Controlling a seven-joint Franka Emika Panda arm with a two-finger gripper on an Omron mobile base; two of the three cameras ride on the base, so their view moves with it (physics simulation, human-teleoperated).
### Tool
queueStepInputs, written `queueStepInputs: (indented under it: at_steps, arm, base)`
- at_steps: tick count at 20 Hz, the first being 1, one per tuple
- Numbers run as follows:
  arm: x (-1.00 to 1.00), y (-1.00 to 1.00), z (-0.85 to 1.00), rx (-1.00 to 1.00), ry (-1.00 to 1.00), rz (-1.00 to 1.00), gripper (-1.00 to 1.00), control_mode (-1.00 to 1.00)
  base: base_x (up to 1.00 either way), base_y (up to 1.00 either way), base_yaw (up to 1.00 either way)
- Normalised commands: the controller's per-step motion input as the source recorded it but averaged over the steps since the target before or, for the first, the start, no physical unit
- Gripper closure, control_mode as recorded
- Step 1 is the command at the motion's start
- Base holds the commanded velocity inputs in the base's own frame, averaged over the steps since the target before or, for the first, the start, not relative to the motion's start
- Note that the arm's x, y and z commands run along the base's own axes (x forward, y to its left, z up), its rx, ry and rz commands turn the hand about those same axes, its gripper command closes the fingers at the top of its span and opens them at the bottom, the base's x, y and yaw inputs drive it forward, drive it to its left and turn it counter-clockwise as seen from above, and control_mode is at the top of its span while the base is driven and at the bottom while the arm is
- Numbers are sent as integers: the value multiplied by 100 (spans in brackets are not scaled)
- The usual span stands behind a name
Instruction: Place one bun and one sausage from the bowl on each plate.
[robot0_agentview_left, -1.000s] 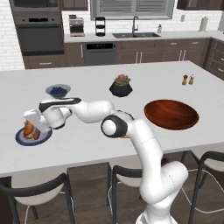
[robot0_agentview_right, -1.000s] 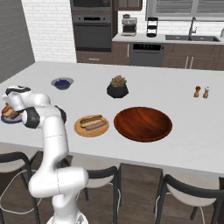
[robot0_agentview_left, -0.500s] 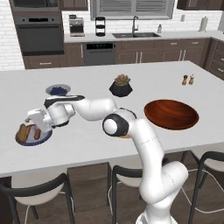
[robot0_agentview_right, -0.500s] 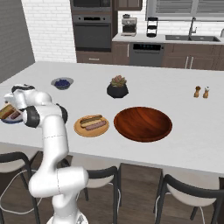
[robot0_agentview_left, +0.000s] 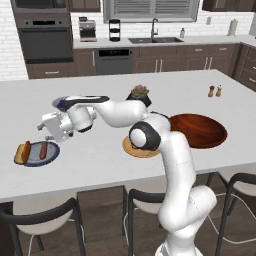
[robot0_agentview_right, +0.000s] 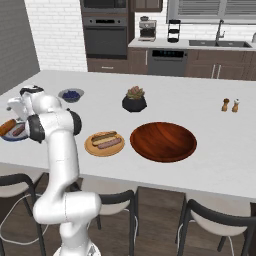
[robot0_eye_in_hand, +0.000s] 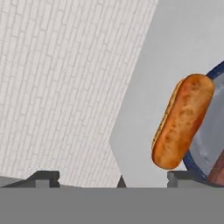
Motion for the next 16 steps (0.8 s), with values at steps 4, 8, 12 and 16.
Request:
queueStepInputs:
  at_steps: [4,8,12,16]
  arm:
    - [-100,-100,25,12,0,0,-100,-100]
    - [-100,-100,55,2,0,0,-100,-100]
    - [-100,-100,86,-2,0,0,-100,-100]
    - [-95,-100,96,-9,0,3,-100,-100]
  base:
    - [0,0,0]
    - [0,0,0]
    - [0,0,0]
    - [0,0,0]
